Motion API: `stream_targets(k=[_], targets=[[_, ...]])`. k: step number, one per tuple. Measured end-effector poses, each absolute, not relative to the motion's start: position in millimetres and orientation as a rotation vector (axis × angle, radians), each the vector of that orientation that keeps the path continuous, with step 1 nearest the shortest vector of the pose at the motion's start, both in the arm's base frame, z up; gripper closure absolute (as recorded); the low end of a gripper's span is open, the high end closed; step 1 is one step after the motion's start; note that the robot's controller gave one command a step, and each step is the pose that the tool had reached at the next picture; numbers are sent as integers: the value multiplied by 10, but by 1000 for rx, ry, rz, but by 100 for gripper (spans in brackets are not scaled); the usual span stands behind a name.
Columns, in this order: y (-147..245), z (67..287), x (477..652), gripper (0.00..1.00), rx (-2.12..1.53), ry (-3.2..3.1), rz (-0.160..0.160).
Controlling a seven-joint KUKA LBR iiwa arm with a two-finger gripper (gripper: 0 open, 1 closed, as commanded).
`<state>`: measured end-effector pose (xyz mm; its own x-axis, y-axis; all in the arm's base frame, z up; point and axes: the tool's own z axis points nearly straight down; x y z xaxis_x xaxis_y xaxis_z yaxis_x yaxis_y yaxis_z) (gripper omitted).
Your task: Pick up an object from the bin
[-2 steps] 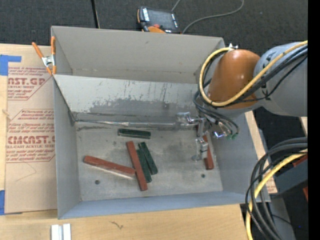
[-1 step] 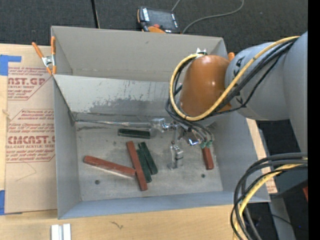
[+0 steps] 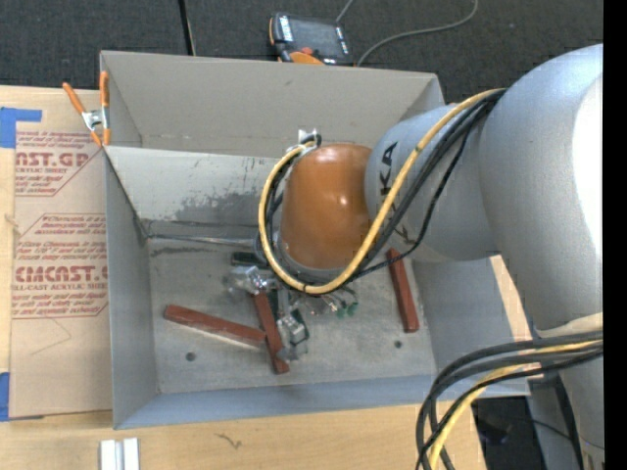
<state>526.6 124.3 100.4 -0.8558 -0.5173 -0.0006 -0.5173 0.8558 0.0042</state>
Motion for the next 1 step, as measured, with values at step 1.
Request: stream_targets(k=[1], targets=[[1787, 682, 5324, 0, 924, -3004, -5]])
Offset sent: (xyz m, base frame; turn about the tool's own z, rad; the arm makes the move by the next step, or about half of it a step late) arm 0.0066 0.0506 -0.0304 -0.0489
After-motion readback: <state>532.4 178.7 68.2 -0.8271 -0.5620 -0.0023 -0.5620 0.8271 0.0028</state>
